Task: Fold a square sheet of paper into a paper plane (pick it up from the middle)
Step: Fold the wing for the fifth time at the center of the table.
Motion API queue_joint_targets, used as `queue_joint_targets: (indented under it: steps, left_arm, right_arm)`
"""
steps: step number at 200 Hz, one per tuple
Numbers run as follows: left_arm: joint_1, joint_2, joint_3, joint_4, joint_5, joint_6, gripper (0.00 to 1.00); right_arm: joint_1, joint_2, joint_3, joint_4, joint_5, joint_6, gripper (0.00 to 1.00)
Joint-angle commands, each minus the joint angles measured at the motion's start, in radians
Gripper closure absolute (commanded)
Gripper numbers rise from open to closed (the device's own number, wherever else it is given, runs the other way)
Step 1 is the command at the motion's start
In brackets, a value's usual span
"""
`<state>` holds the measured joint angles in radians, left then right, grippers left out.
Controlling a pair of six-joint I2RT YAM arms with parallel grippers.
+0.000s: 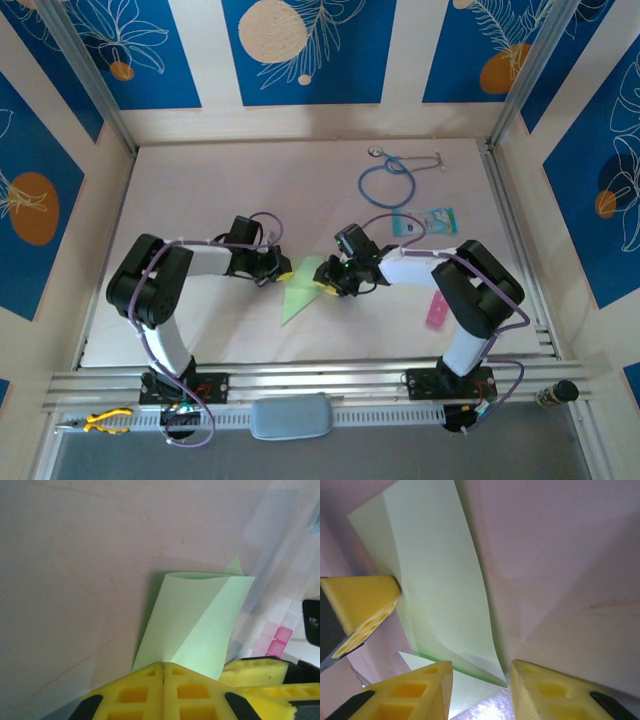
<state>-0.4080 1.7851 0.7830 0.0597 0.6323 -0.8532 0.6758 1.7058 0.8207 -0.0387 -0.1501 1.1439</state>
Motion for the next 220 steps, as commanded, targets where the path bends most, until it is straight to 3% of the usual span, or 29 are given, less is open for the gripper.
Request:
queue_joint_targets:
  steps: [1,63,111,220]
  left_arm:
    - [0.003,0.013,-0.004,-0.109,-0.04,0.033,0.96]
    - [0.003,0.013,0.001,-0.11,-0.037,0.034,0.96]
    - [0.002,0.013,0.002,-0.107,-0.038,0.034,0.96]
    - [0.003,0.022,0.019,-0.099,-0.026,0.033,0.96]
  right_arm:
    - [-0.026,0.027,0.047,-0.024,-0.009,-0.051,0.65]
    - [-0.038,0.102,0.077,-0.016,-0.05,-0.046,0.65]
    - [-0.037,0.101,0.046,0.115,-0.135,-0.049,0.69]
    - [-0.058,0.042,-0.078,0.341,-0.244,0.025,0.66]
